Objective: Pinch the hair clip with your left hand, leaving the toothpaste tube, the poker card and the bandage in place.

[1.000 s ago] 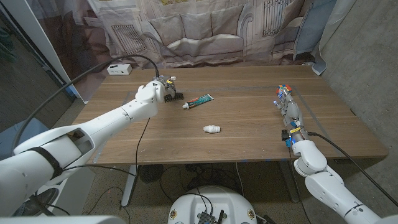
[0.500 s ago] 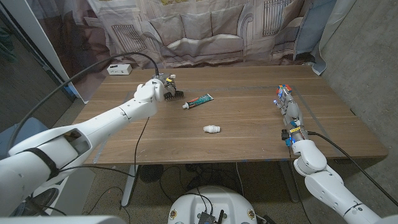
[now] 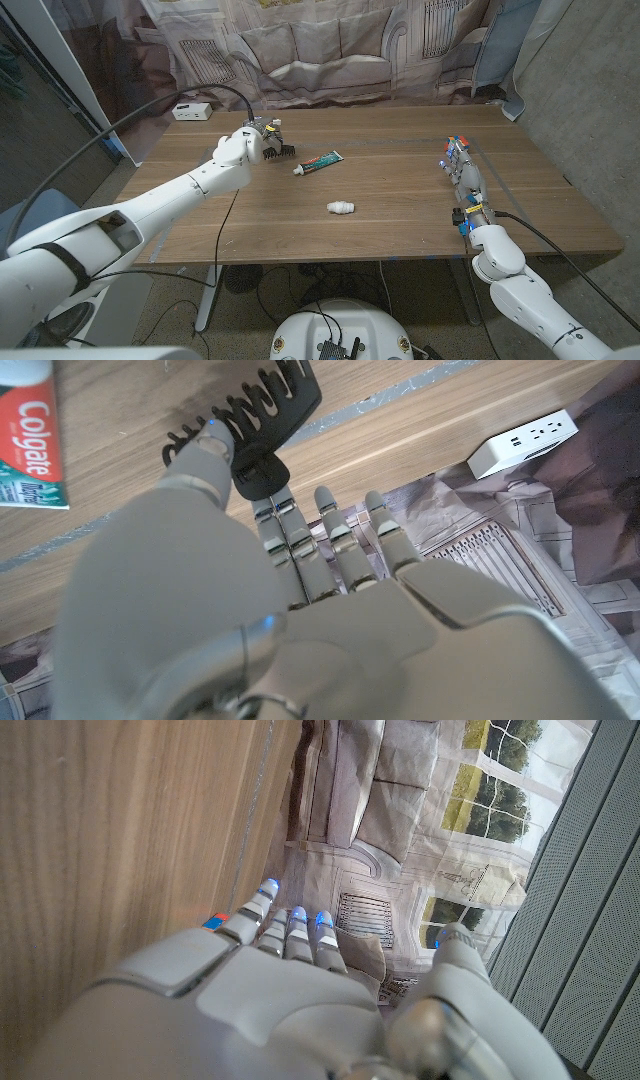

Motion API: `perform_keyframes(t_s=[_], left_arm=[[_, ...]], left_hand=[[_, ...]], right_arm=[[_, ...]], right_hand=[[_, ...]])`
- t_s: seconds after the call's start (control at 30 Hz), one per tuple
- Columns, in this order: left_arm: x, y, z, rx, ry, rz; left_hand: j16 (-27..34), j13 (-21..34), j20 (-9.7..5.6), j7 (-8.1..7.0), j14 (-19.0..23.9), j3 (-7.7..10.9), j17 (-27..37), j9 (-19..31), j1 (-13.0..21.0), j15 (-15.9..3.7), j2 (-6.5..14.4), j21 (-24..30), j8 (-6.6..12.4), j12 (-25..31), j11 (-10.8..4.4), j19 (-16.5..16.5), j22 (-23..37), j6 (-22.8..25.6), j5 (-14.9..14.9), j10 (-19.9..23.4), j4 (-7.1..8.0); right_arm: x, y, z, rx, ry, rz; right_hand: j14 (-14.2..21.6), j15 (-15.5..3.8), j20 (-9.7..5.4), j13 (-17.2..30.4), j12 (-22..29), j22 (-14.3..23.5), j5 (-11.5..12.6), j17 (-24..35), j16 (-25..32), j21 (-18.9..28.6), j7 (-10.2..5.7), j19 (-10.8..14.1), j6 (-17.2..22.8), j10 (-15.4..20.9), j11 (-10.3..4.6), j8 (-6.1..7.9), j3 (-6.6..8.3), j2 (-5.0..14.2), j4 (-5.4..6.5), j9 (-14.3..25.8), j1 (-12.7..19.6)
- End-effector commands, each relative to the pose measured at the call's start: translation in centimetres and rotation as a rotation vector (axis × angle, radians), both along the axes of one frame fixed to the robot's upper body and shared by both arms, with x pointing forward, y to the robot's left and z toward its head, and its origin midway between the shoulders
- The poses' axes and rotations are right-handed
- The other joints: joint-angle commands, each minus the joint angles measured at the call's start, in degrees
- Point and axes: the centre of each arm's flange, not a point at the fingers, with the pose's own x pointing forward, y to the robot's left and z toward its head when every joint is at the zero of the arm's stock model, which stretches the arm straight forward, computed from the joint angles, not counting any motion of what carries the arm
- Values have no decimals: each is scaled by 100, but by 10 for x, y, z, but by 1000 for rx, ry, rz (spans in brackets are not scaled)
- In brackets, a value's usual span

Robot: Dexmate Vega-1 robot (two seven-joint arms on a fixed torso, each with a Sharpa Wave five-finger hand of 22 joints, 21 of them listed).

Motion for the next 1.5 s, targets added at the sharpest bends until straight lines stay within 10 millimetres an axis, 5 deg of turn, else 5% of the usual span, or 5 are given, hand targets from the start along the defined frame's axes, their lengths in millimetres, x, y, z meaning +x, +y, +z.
perform_keyframes(t_s=[0.03,1.03,1.5], left_arm=[[-4,0,-1,-21,-14,-14],[-9,-15,3,-4,-1,-54],[-10,-17,4,-9,1,-64]], left_hand=[[48,45,11,-4,68,-24,20,22,143,-237,189,24,73,62,-204,61,10,197,-3,313,-7],[127,414,-13,-86,468,-200,49,116,438,-500,381,-68,288,273,-331,139,-9,850,-60,970,-23],[346,812,-60,-133,1054,-299,98,343,515,-601,441,-118,499,407,-308,102,-14,947,-63,1101,-5]], right_arm=[[-2,1,-1,-6,-1,0],[-3,0,2,-4,-2,1],[-1,0,-1,1,4,2]], right_hand=[[43,35,51,10,-11,14,-12,22,-25,-17,-26,22,39,22,12,-7,-24,-13,18,26,78],[43,36,60,10,-11,14,-12,23,-27,-18,-30,18,34,24,8,-8,-39,-9,21,26,81],[44,34,64,10,-11,14,-12,24,-27,-18,-28,17,32,28,-1,-9,-50,-12,23,26,78]])
